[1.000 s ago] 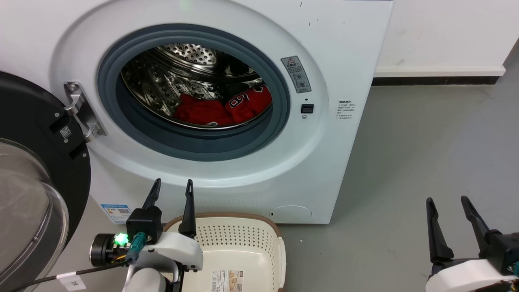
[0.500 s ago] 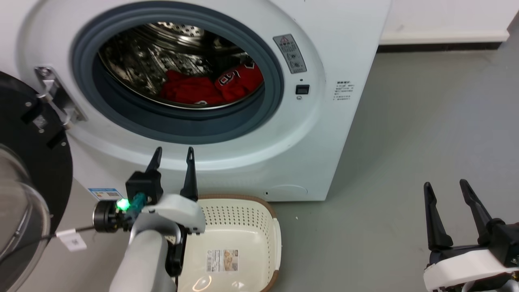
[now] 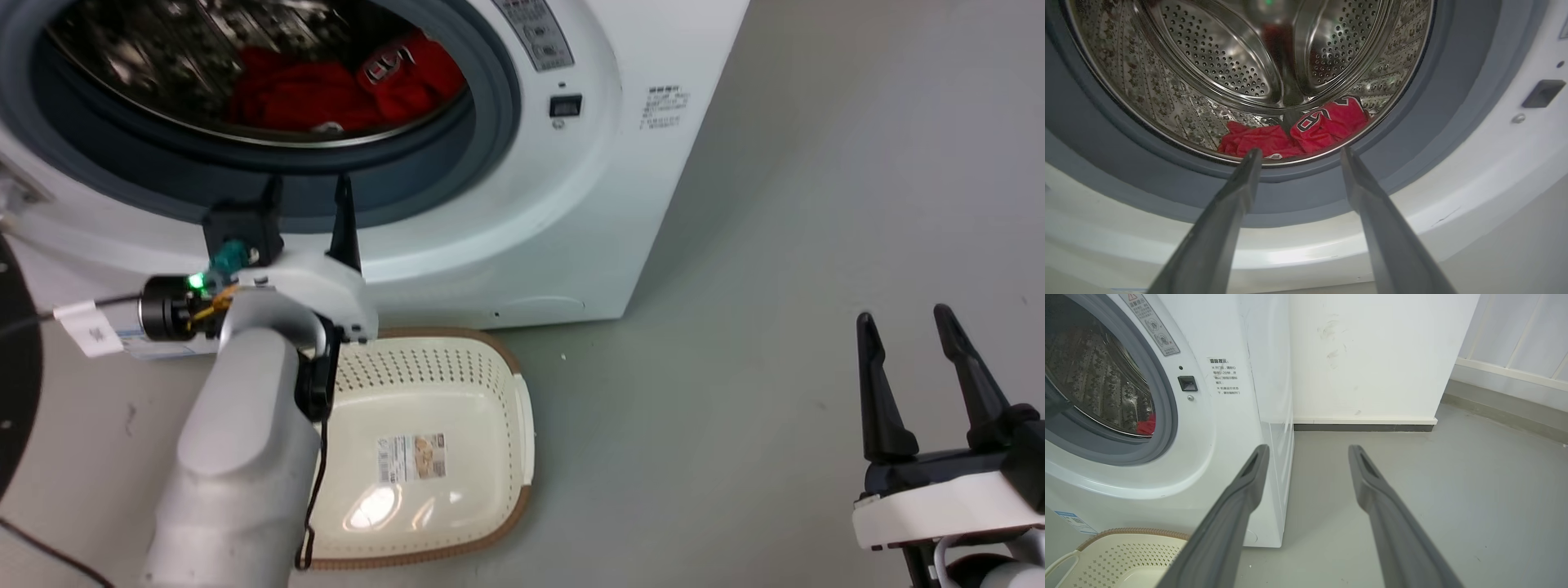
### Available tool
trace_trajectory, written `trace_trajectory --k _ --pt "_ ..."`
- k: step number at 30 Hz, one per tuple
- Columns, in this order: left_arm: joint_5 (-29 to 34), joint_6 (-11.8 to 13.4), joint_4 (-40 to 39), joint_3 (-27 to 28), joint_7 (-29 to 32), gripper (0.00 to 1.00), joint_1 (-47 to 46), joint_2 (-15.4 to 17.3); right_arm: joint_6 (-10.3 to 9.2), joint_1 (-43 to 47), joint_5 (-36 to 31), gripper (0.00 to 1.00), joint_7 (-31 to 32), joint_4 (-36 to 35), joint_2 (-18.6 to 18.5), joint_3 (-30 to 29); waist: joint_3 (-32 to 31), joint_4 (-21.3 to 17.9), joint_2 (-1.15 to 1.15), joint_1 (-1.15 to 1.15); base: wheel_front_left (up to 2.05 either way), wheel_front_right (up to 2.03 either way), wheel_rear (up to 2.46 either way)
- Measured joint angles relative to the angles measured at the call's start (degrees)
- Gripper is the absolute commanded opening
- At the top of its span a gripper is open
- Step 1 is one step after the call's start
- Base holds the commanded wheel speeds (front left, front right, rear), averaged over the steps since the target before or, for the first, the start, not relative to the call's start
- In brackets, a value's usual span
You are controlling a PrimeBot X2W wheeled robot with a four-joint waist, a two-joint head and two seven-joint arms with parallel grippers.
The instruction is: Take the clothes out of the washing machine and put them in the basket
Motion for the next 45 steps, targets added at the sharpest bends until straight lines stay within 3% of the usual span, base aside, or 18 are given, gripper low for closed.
trace_trajectory --k 14,25,37,45 --pt "0.0 -1.5 11.1 -1.0 1.9 1.00 -19.6 1.9 0.00 -3.8 0.6 1.00 -0.7 -3.7 0.0 4.4 11.8 0.1 0.00 0.00 0.00 0.00 0.00" --pt "-0.4 -3.6 19.8 -1.6 6.1 1.00 -34.3 5.6 0.00 -4.9 1.5 1.00 -2.2 -3.2 0.0 8.4 18.5 -4.5 0.00 0.00 0.00 0.00 0.00" --pt "-1.1 -5.1 26.7 -2.1 15.3 1.00 -47.2 9.3 0.00 -5.8 2.6 1.00 -2.6 -2.4 0.0 12.2 23.4 -9.8 0.00 0.00 0.00 0.00 0.00" --pt "-1.4 -5.0 30.9 -2.9 23.7 1.00 -50.6 12.2 0.01 -5.9 3.9 1.00 -3.4 -1.2 0.0 15.1 26.2 -12.8 0.00 0.00 0.00 0.00 0.00"
